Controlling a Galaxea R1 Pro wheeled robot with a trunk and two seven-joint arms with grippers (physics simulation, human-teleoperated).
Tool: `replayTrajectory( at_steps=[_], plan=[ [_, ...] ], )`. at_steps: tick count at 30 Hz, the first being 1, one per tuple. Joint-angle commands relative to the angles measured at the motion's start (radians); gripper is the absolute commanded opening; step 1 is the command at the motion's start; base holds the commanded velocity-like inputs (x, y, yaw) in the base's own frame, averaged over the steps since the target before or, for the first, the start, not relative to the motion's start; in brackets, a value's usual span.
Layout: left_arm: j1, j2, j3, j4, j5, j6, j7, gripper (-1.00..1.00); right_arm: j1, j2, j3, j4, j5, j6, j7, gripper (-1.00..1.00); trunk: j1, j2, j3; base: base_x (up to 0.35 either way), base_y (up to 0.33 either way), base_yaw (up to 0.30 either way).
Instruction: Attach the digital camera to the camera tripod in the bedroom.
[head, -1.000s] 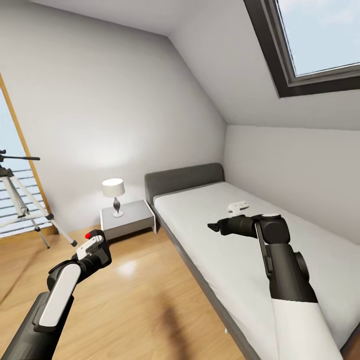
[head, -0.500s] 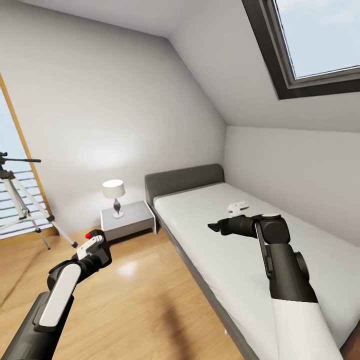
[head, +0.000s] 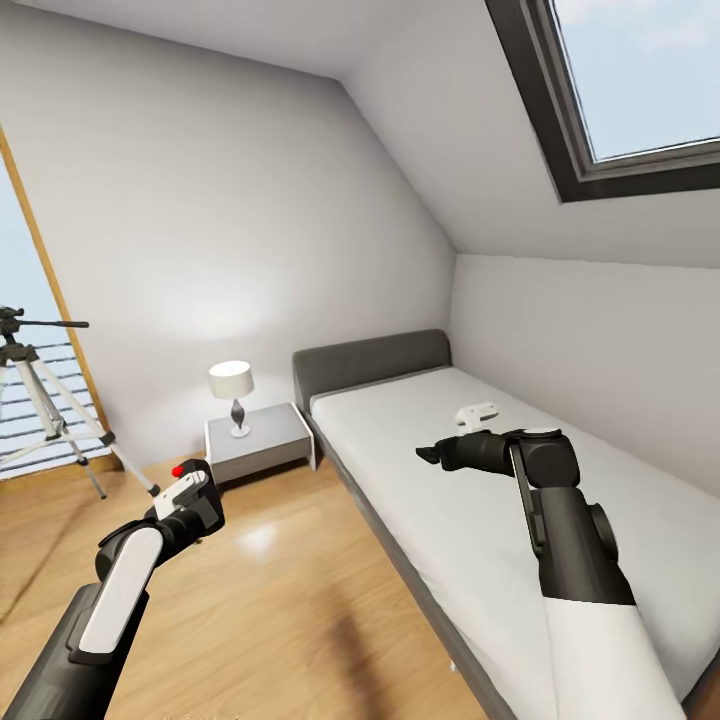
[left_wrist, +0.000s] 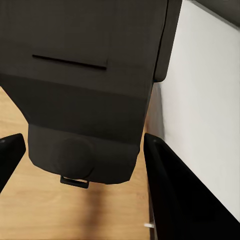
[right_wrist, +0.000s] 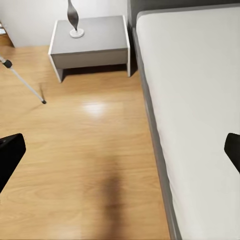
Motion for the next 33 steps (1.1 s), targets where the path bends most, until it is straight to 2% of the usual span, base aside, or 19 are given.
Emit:
replayTrajectory(
  at_steps=[1, 33],
  plan=[
    [-0.001, 0.0, 0.0, -0.001, 0.008, 0.003, 0.006, -1.0, -0.001, 0.001, -0.002, -0.001, 0.009, 0.003, 0.01, 1.0, -0.004, 0.006, 0.002, 0.0, 0.0, 0.191],
    [-0.001, 0.0, -0.002, -0.001, 0.008, 0.004, 0.006, -1.0, -0.001, 0.001, -0.002, 0.008, 0.008, 0.003, 0.01, 1.0, -0.126, 0.23, 0.102, 0.0, 0.0, 0.278]
  ],
)
